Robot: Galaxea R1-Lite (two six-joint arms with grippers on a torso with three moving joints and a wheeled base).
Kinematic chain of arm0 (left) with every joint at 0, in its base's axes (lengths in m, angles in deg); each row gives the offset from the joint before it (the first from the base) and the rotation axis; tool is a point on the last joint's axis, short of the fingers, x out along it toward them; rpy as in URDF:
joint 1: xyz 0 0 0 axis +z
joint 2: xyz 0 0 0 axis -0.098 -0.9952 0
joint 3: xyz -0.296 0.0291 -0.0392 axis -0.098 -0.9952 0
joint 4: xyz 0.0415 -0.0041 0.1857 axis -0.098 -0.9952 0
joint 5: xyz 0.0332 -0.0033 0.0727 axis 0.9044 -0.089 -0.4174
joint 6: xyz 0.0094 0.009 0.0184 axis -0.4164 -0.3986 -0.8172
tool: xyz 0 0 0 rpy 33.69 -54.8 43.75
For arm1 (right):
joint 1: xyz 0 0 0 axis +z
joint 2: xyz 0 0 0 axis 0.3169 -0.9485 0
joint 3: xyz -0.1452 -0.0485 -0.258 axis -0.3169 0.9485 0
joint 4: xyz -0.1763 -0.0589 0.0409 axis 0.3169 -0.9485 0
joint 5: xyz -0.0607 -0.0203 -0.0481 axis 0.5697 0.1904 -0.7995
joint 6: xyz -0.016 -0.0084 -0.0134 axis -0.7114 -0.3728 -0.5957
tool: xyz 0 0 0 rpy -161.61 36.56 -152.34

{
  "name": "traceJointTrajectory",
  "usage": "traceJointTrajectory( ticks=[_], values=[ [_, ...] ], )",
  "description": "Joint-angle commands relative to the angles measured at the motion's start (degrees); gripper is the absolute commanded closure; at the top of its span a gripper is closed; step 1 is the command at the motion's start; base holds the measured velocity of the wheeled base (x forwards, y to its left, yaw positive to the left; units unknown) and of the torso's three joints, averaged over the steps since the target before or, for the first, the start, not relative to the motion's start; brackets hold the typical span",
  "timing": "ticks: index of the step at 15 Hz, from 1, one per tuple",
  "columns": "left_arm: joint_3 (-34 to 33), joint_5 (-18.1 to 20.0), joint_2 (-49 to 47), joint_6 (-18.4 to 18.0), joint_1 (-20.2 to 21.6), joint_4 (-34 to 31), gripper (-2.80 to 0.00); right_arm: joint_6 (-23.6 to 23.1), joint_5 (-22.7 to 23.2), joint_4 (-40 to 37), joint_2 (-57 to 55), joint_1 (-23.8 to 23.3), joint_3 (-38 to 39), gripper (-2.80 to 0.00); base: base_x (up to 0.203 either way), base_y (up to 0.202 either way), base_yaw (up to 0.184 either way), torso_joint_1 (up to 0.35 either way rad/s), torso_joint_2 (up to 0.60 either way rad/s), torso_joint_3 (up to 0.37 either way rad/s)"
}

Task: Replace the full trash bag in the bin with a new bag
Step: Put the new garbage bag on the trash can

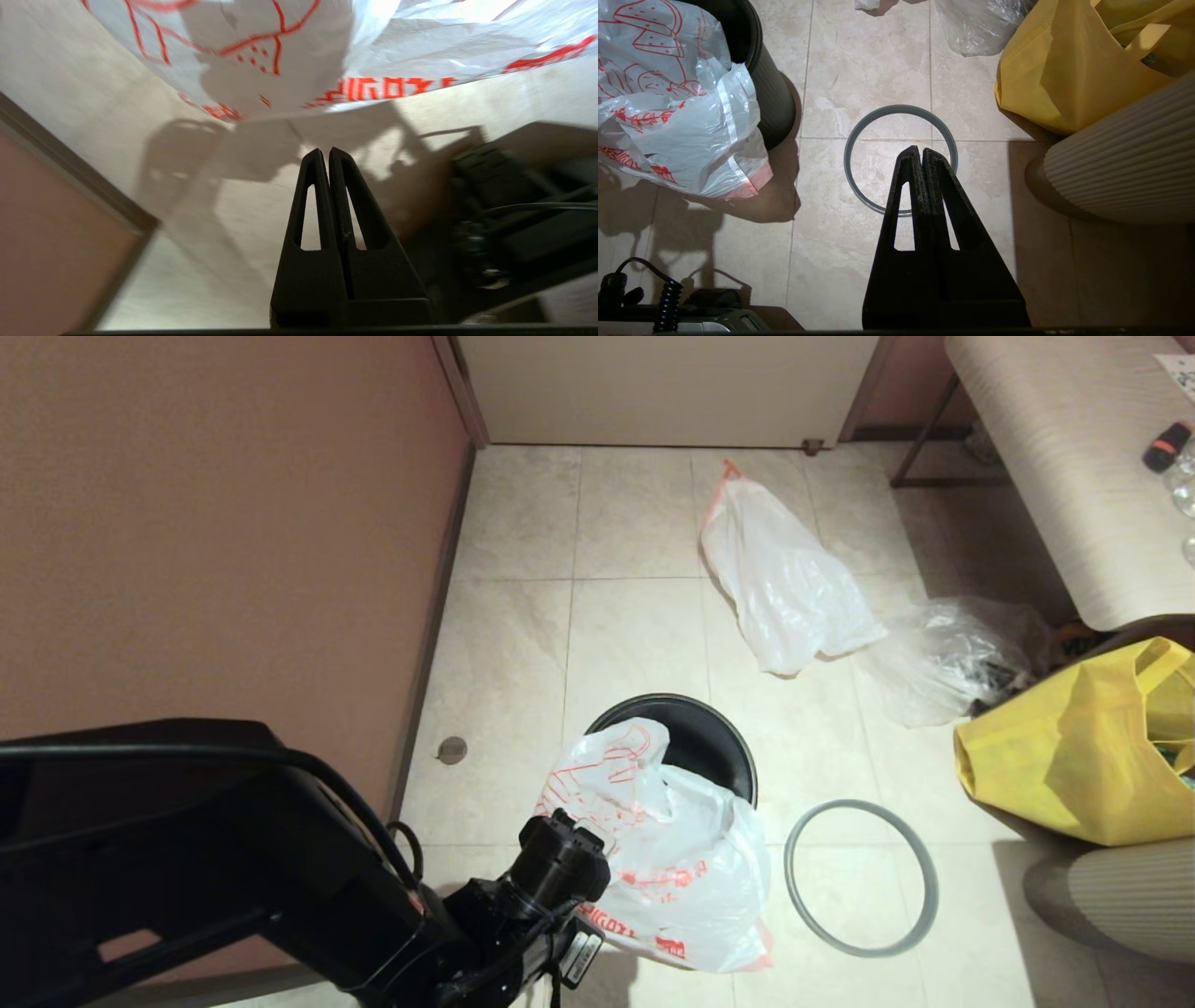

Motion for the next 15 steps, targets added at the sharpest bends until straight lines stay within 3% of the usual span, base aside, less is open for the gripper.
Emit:
traceJointTrajectory(
  ticks=[1, 2, 4, 6, 9, 11, 13, 15],
  values=[
    [-0.7, 1.2, 0.8, 4.5, -0.7, 0.2, 0.0, -0.5, 0.3, 0.0, -0.1, 0.0, -0.1, 0.0, 0.0, 0.0, 0.0, 0.0, 0.0, 0.0],
    [-1.5, 2.1, 1.0, 6.8, -0.9, 0.0, 0.0, -0.3, 0.5, 0.0, -0.1, 0.0, 0.0, 0.0, 0.0, 0.0, 0.0, 0.0, 0.0, 0.0],
    [-4.8, 2.2, 0.1, 7.9, -1.0, 0.1, 0.0, 2.5, -0.3, 0.2, -0.1, 0.0, 0.1, 0.0, 0.0, 0.0, 0.0, 0.0, 0.0, 0.0],
    [-5.6, 1.4, -3.8, 5.6, 1.0, 1.0, 0.0, 2.7, -0.4, 0.1, -0.1, 0.0, 0.0, 0.0, 0.0, 0.0, 0.0, 0.0, 0.0, 0.0],
    [0.8, 2.0, -9.6, 1.1, 7.1, 5.3, 0.0, 2.7, -0.5, -0.3, -0.2, 0.1, -0.1, 0.0, 0.0, 0.0, 0.0, 0.0, 0.0, 0.0],
    [5.2, 2.7, -11.9, 2.3, 8.3, -0.5, 0.0, 2.7, -0.5, -0.4, -0.9, 0.1, -0.2, 0.0, 0.0, 0.0, 0.0, 0.0, 0.0, 0.0],
    [7.0, 1.0, -12.0, 8.1, 8.4, -10.4, 0.0, 2.7, -0.5, -0.4, -2.6, 0.1, -0.2, 0.0, 0.0, 0.0, 0.0, 0.0, 0.0, 0.0],
    [6.7, -0.7, -13.4, 9.4, 8.2, -12.3, 0.0, 2.7, -0.5, -0.4, -4.9, 0.1, -0.2, 0.0, 0.0, 0.0, 0.0, 0.0, 0.0, 0.0]
  ],
)
